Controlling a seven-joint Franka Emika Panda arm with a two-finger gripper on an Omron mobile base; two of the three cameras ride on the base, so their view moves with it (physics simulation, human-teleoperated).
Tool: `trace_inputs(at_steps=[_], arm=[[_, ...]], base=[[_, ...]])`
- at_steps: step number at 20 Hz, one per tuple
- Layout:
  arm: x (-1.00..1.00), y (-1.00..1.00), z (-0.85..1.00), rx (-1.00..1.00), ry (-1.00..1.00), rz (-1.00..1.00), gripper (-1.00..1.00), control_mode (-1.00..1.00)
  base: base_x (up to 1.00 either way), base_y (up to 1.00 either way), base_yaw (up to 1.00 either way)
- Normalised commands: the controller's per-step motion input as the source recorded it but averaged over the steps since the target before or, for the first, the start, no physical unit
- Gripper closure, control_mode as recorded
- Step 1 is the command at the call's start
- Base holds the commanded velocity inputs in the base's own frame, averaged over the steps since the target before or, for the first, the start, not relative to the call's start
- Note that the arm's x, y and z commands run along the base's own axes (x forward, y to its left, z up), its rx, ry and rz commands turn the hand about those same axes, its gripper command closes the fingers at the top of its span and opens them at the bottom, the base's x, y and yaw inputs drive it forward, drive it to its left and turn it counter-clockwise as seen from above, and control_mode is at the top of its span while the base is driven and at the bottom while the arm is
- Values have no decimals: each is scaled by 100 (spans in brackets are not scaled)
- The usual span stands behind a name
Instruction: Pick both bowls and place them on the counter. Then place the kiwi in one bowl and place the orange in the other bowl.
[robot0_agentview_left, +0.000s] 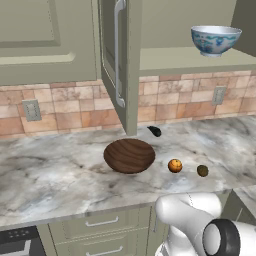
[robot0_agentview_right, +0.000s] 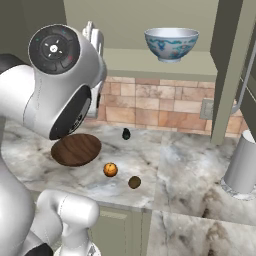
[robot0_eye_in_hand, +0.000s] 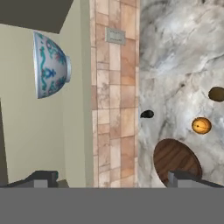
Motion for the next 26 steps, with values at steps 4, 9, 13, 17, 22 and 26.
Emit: trace_inputs(at_steps=[4,9,13,17,22,26], arm=[[28,-29,29,0,-1,-1,-100,-100],[45,-16,5,0,0,0,-100,-100],[46,-25,4,-1,1,4,-100,-100],[49,-27,0,-4,0,3,-100,-100],[59,-27,0,0,-1,2,-100,-100],[67,-20,0,0,0,0,-100,-100]], base=[[0,0,0],[0,0,0],[0,0,0],[0,0,0],[0,0,0],[0,0,0]])
